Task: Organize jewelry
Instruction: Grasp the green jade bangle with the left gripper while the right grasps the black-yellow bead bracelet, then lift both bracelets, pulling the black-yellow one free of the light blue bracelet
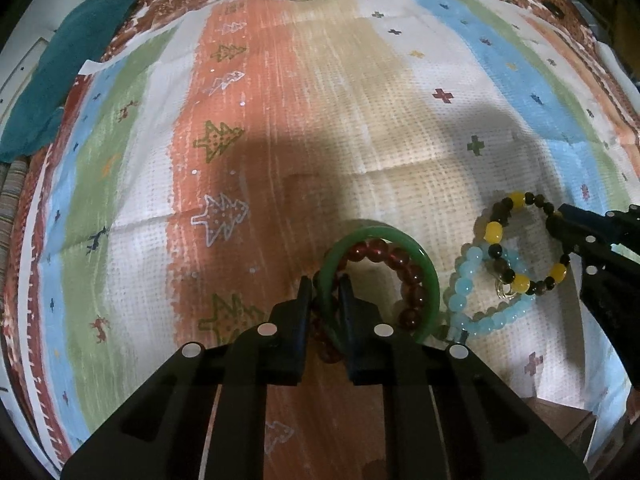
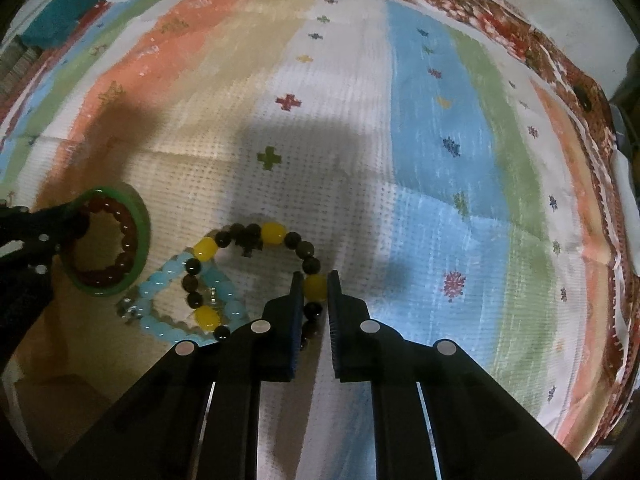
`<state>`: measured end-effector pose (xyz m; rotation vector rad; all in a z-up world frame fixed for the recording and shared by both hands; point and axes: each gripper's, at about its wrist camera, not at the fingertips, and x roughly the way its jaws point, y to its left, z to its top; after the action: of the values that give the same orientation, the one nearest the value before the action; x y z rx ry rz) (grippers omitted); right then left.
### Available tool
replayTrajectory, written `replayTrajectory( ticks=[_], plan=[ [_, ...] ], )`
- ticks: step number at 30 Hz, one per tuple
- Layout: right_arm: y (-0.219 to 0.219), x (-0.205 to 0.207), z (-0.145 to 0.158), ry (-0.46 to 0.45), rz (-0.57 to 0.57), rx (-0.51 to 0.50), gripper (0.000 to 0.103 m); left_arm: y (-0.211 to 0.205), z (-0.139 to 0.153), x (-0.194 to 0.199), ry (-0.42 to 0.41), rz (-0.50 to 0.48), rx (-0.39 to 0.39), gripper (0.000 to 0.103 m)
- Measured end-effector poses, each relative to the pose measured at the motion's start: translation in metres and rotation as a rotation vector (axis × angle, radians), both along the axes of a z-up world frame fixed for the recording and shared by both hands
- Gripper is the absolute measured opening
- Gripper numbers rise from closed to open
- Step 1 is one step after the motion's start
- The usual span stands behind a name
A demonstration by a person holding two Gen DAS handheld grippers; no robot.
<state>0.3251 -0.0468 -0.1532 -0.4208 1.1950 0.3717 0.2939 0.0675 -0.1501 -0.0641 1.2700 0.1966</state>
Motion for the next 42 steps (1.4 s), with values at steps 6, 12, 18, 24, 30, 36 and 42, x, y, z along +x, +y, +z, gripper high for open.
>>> replayTrajectory(
  ticks=[6, 12, 18, 24, 30, 36, 42],
  plan=[
    [0.0, -0.006, 0.014, -0.017, 0.007, 0.016, 0.012, -0.001, 0.007, -0.005, -0.015, 0.005, -0.009, 0.013],
    [-0.006, -0.009, 0.026, -0.013, 0.0, 0.069, 0.012, -0.005, 0.018, -0.013, -0.038, 0.006, -0.021, 0.013],
    [-0.007, -0.015, 0.04, -0.031, 0.005, 0.104, 0.012, -0.005, 0.024, -0.021, -0.047, 0.018, -0.04, 0.013],
    [-0.009, -0.019, 0.05, -0.046, 0.003, 0.135, 0.012, -0.001, 0.031, -0.025, -0.065, 0.033, -0.08, 0.013],
    [-0.011, -0.024, 0.06, -0.055, 0.007, 0.163, 0.012, 0.0, 0.035, -0.029, -0.067, 0.038, -0.083, 0.013],
    [-0.011, -0.026, 0.061, -0.051, 0.013, 0.166, 0.012, 0.002, 0.024, -0.028, -0.017, 0.048, -0.063, 0.014],
    [-0.011, -0.024, 0.059, -0.043, 0.015, 0.163, 0.012, 0.01, 0.017, -0.025, 0.008, 0.073, -0.085, 0.023]
  ],
)
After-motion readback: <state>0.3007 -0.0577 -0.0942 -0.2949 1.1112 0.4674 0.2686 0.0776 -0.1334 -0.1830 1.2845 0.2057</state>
